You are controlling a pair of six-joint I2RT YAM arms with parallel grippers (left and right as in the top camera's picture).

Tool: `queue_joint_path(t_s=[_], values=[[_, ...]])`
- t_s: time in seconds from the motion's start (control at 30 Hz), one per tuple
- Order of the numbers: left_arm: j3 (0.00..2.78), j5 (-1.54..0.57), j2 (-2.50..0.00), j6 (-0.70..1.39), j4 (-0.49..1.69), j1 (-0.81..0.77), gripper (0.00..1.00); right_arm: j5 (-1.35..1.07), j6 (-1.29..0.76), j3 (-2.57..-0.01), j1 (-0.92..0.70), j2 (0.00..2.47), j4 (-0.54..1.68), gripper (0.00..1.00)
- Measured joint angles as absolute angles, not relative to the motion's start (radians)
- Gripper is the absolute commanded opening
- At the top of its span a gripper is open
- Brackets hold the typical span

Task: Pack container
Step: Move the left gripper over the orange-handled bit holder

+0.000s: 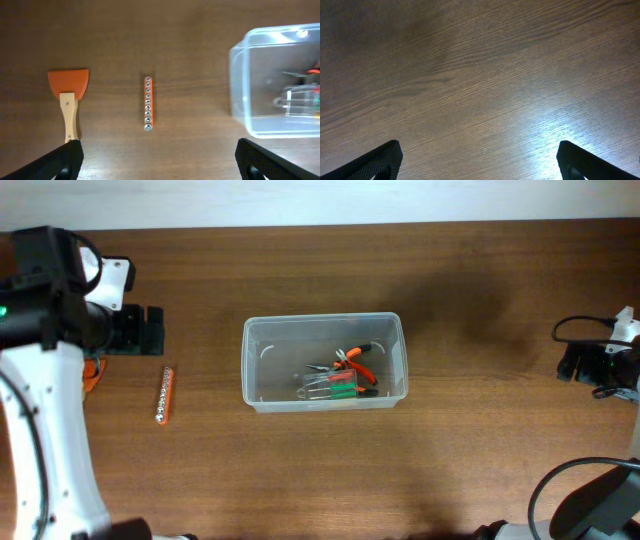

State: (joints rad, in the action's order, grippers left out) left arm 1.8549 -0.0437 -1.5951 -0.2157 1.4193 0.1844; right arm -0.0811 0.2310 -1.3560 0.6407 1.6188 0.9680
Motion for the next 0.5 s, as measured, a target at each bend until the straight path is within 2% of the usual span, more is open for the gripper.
queue_joint_path(t_s=[0.5], values=[[1.855, -0.014, -1.699, -0.212, 1.225, 0.184, 0.99, -0.081, 0.231, -1.356, 0.641, 1.619, 0.968, 0.99]])
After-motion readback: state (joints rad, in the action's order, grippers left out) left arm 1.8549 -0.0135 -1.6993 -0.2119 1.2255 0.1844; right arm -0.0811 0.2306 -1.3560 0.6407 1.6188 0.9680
